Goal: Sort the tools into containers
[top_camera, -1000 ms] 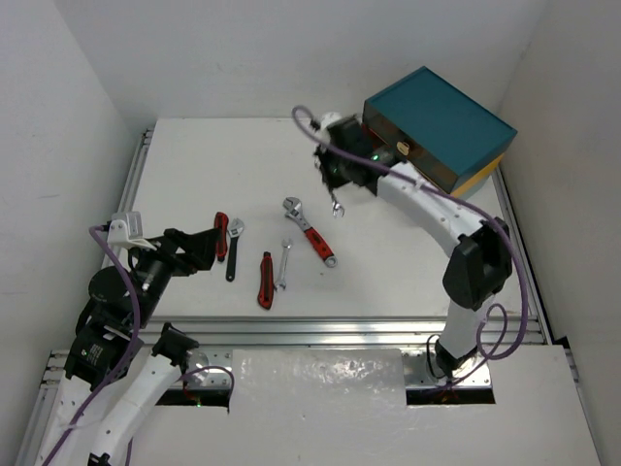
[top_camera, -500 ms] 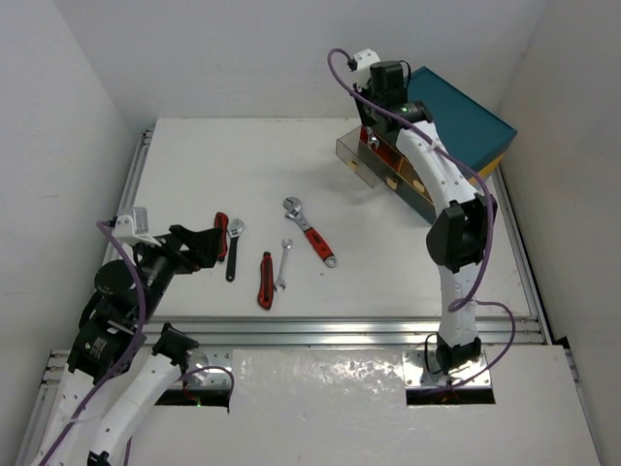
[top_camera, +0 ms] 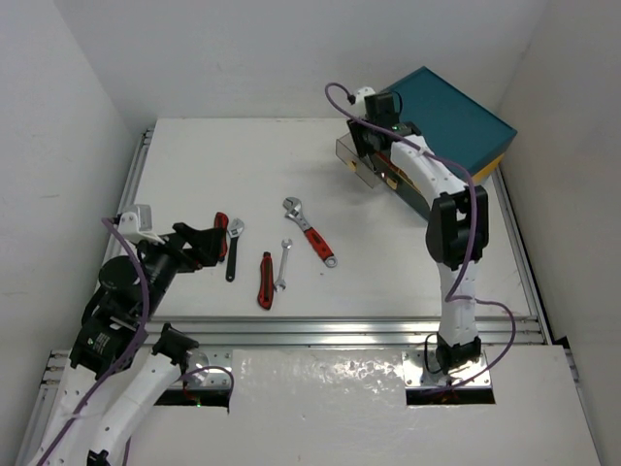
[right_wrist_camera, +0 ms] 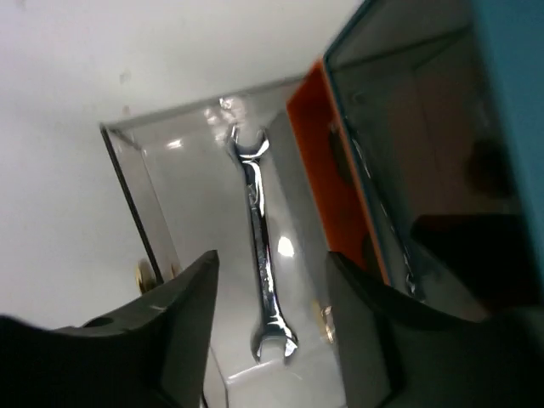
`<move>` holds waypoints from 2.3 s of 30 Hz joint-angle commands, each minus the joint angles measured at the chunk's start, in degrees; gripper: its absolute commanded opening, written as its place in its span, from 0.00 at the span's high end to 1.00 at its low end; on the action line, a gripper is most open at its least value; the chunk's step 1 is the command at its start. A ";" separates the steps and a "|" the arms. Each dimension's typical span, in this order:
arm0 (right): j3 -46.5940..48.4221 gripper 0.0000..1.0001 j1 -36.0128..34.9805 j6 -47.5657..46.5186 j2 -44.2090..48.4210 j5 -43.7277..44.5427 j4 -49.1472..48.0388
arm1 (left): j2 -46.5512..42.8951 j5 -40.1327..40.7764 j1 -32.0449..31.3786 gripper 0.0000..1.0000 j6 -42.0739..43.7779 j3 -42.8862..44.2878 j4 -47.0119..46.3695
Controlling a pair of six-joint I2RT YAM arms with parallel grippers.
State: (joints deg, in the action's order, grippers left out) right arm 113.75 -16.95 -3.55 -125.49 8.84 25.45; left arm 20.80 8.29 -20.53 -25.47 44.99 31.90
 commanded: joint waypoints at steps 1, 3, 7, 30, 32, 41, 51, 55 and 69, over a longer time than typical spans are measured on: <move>-4.67 0.44 0.16 3.72 9.29 1.97 -2.78 | 4.14 -0.04 0.50 0.00 -0.45 0.44 -2.28; -5.91 0.36 -0.01 6.88 12.88 1.80 -1.82 | 7.84 0.23 0.41 0.00 -1.07 1.23 -1.14; -7.22 0.31 -2.56 9.26 19.74 0.65 3.37 | 23.21 -6.53 -0.73 0.01 -6.07 1.51 -0.78; -59.96 0.29 -10.74 23.94 57.46 -11.21 -2.95 | 82.90 6.47 -15.68 0.36 -8.72 21.27 -4.04; -60.23 0.29 -10.82 23.68 57.64 -11.39 -2.52 | 85.18 6.38 -15.68 0.40 -8.80 21.80 -3.86; -60.49 0.30 -10.82 23.50 58.43 -12.44 -2.86 | 89.24 4.45 -16.29 0.73 -9.59 19.00 -3.42; -66.72 0.01 -10.91 25.43 60.63 -21.75 -10.58 | 86.36 1.73 -18.22 1.00 -9.94 13.47 -6.40; -74.79 0.01 -10.82 30.43 59.06 -32.19 -21.55 | 79.16 0.85 -18.23 1.00 -12.40 11.27 -10.53; -85.63 0.07 -23.39 41.79 43.94 -28.98 -59.62 | 60.24 -5.04 -19.28 1.00 -18.73 4.14 -22.13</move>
State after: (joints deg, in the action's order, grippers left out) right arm 27.79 -38.98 36.60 -79.02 -22.09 -19.99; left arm 83.94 6.44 -38.79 -42.26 50.00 15.66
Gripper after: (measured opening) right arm 0.934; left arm 0.123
